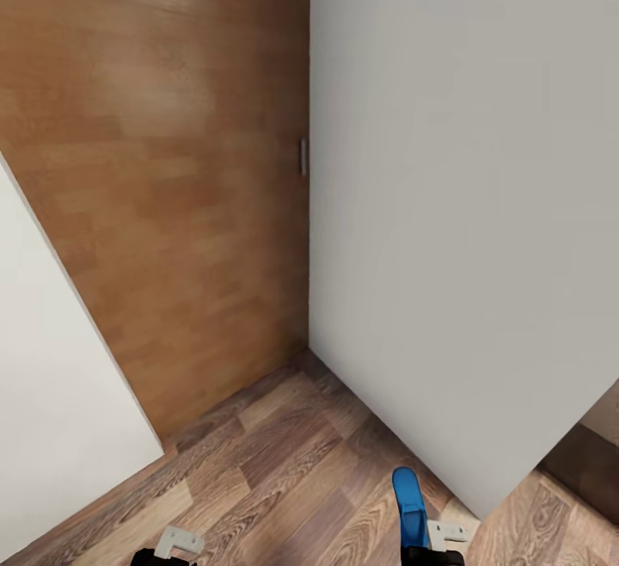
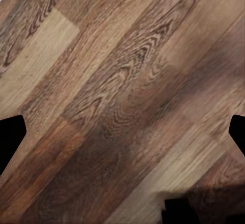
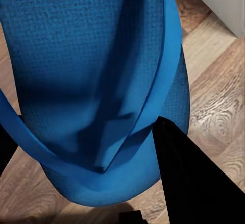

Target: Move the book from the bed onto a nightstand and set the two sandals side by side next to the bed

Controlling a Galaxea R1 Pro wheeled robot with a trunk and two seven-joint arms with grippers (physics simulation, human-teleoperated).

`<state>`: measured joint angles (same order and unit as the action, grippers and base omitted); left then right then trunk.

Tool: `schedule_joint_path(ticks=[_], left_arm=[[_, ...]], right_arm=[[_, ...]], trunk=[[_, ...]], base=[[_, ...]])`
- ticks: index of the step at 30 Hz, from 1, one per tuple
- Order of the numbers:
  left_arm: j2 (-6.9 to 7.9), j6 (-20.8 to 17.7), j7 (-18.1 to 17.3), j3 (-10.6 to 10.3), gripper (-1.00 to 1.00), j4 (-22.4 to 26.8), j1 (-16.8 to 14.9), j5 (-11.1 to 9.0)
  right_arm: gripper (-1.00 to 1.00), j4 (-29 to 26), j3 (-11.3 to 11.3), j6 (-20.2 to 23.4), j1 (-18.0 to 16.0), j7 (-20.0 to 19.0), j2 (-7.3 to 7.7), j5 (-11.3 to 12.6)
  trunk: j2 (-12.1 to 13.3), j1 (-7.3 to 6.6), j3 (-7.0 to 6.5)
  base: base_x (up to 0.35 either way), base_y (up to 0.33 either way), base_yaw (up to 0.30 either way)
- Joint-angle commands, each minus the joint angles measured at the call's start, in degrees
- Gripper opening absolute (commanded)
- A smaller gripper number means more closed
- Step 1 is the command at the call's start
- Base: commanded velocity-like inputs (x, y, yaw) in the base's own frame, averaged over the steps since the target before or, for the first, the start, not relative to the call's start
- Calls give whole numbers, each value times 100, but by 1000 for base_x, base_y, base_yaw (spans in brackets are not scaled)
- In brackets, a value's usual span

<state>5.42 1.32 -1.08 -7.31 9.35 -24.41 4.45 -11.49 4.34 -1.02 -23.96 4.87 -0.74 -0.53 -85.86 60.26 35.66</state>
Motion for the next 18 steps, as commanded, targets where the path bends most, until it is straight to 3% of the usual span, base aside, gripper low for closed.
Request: schedule_joint_path(ticks=[1,7,18], left_arm=[[3,13,-6,-16,100,1,-2,47],[3,16,-5,-16,100,0,-2,45],[3,15,-3,-16,100,-1,-2,46]], right_arm=[[-100,3,40,-12,-6,13,-5,9],[-100,0,40,-12,-4,13,-7,6],[-100,6,40,-13,-4,14,-8,4]], trunk=[[-2,0,5],[-2,0,5],[-2,0,-2]], base=[[82,108,-186],[49,61,-177],[5,50,-66]])
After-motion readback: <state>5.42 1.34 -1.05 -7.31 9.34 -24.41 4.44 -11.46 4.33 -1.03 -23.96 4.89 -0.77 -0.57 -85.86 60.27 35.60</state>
